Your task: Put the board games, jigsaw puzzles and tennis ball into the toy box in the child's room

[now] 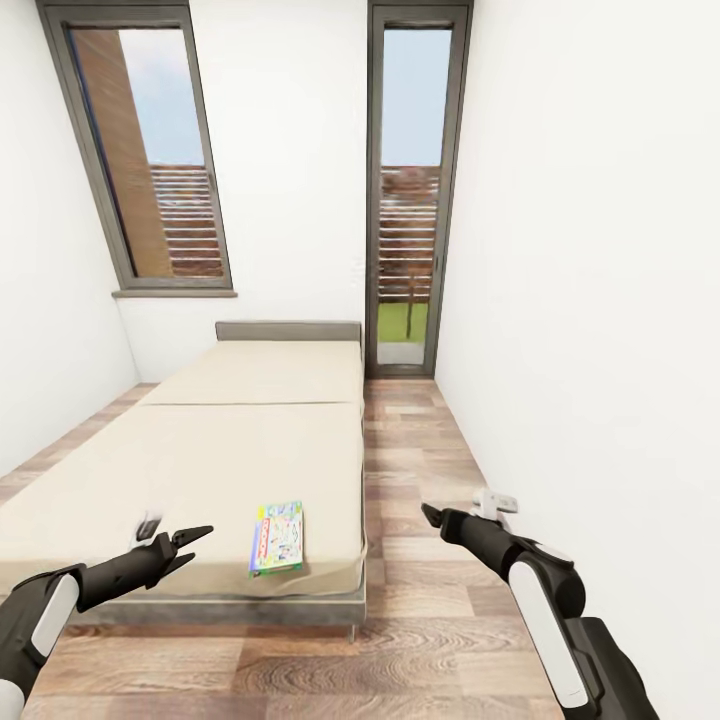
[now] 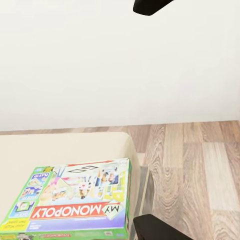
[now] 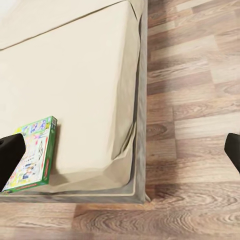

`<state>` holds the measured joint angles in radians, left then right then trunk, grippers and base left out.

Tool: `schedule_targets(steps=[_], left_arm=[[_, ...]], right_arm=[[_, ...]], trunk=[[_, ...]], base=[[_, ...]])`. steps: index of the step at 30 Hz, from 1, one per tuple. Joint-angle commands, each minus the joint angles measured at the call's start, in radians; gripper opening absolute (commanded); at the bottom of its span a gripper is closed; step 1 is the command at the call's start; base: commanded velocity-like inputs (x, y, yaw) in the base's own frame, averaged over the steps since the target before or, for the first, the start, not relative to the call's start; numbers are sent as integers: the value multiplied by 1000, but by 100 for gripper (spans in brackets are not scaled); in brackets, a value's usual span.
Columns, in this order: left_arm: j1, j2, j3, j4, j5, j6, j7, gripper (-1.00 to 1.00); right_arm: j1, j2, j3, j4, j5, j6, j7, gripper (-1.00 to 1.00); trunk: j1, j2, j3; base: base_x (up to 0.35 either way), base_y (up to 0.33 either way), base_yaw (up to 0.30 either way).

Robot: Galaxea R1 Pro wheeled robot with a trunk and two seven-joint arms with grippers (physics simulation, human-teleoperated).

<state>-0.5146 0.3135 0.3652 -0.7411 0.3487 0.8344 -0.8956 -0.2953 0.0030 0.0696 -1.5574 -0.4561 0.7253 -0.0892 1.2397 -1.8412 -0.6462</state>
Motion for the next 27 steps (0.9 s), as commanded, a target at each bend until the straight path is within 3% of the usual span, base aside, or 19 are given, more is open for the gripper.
schedule_targets(steps=[1, 5, 10, 14, 27], left_arm=[[-1, 0, 1, 0, 1, 5, -3, 100], [0, 1, 1, 0, 2, 5, -4, 100], [-1, 1, 1, 0, 2, 5, -6, 100], [0, 2, 1, 0, 3, 5, -7, 100], [-1, 3, 13, 0, 4, 5, -9, 100]], right_arm=[[-1, 0, 0, -1, -10, 3, 2, 100], [-1, -2, -9, -1, -14, 3, 81, 100], [-1, -6, -52, 0, -63, 4, 194, 100], [-1, -10, -102, 0, -147, 5, 268, 100], [-4, -15, -170, 6, -349, -1, 383, 100]], trunk=[[4, -8, -4], [19, -36, -17], [38, -71, -32], [54, -99, -45], [104, -190, -86]], base=[[0, 0, 0], [0, 0, 0], [0, 0, 0], [0, 0, 0], [0, 0, 0]])
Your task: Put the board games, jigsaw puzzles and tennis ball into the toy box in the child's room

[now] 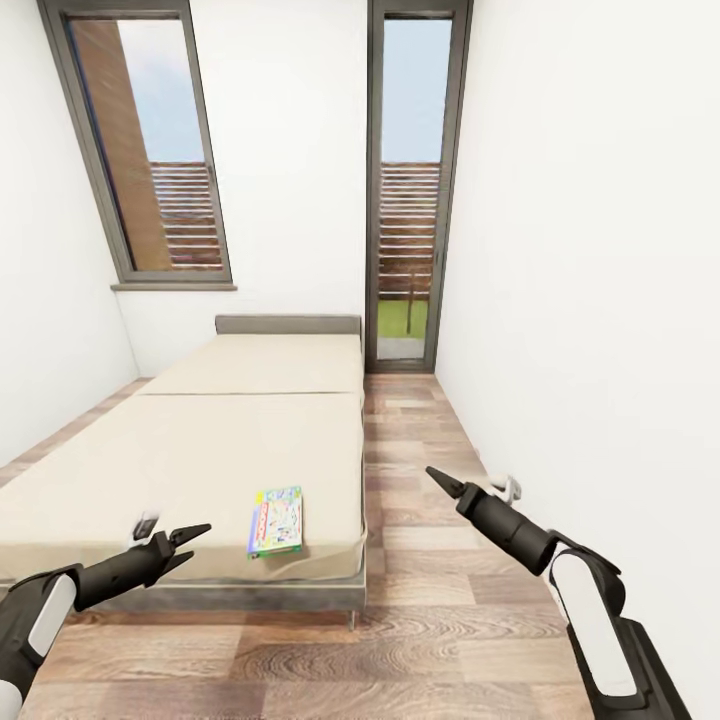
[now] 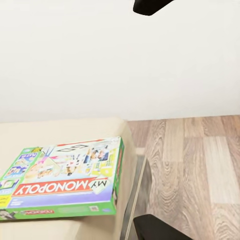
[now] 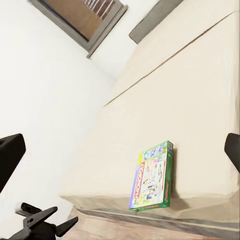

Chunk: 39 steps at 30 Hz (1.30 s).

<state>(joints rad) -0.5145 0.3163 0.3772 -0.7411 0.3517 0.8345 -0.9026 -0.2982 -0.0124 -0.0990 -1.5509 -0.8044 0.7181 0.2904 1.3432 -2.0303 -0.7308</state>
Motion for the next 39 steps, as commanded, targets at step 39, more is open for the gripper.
schedule_targets(steps=[39], left_arm=[[-1, -4, 40, 0, 59, 5, -143, 100]], right_arm=[[-1, 45, -3, 84, -207, -11, 34, 100]], trunk=[[149, -274, -123]], base=[[0, 0, 0]])
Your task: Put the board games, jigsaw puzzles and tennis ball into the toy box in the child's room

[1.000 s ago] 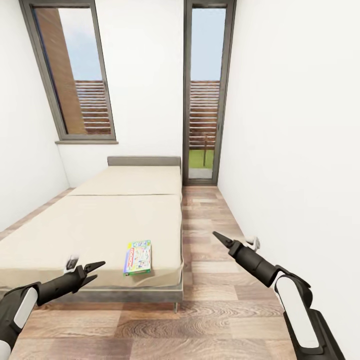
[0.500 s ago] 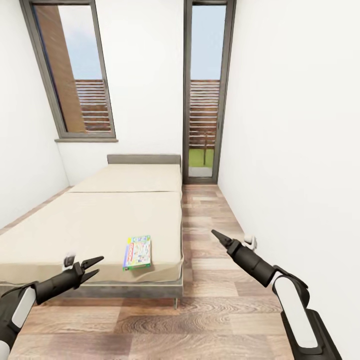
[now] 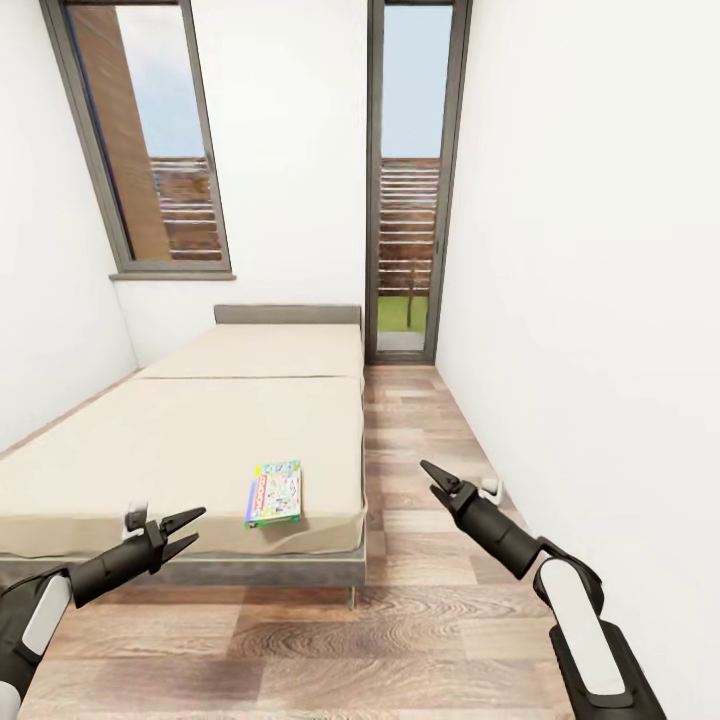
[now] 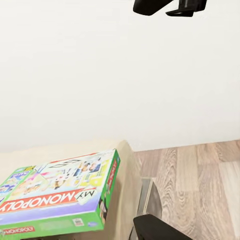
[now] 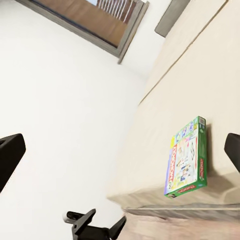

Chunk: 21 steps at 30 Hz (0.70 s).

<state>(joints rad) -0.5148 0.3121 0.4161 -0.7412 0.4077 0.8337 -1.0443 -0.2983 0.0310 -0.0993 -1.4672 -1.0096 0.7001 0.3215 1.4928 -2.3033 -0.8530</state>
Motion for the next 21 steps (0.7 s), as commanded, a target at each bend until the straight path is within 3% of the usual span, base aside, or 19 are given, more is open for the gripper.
schedule_targets(steps=[1, 11, 16, 21], left_arm=[[-1, 0, 1, 0, 3, 6, -2, 100], [-1, 0, 0, 0, 3, 7, -3, 100], [-1, 1, 1, -1, 4, 7, -4, 100], [0, 3, 1, -1, 5, 7, -5, 100]], right_arm=[[-1, 5, -3, 2, -2, 4, 2, 100], [-1, 19, -8, 16, -16, -31, 4, 100], [-1, 20, -9, 35, -76, -34, 5, 100], [-1, 18, -10, 88, -165, -34, 6, 100]], trunk=[[4, -8, -4], [42, -78, -36], [61, -113, -51], [80, -148, -67]], base=[[0, 0, 0], [0, 0, 0], [0, 0, 0], [0, 0, 0]])
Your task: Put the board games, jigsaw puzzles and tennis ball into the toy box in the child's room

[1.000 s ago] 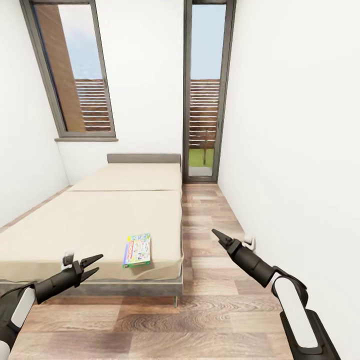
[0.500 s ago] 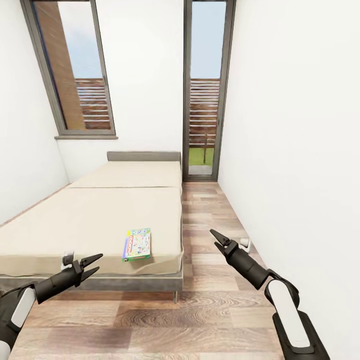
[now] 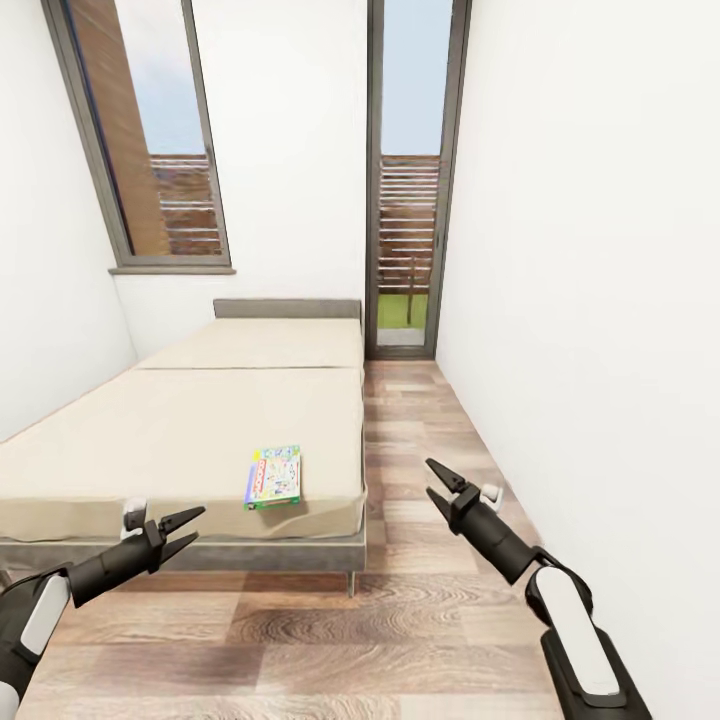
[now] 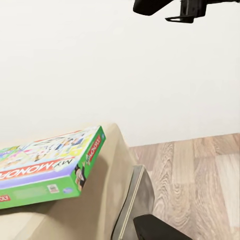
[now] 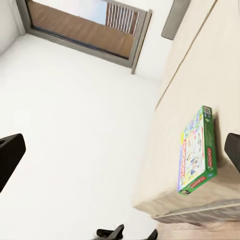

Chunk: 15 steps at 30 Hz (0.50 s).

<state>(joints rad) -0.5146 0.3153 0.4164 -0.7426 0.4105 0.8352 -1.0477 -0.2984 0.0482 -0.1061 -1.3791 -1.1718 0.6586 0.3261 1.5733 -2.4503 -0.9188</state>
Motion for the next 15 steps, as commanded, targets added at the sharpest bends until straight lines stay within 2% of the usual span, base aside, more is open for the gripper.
schedule_targets(steps=[1, 7, 15], left_arm=[[-1, 0, 1, 0, 3, 6, -1, 100], [-1, 1, 1, 0, 4, 7, -2, 100], [-1, -1, 2, 0, 4, 7, -2, 100]], right_arm=[[-1, 0, -3, 17, -27, 8, 2, 100], [-1, -4, -4, 42, -65, 8, 3, 100], [-1, -5, -4, 48, -74, 9, 2, 100]], trunk=[[4, -8, -4], [27, -50, -23], [30, -52, -54]], base=[[0, 0, 0], [0, 0, 0], [0, 0, 0]])
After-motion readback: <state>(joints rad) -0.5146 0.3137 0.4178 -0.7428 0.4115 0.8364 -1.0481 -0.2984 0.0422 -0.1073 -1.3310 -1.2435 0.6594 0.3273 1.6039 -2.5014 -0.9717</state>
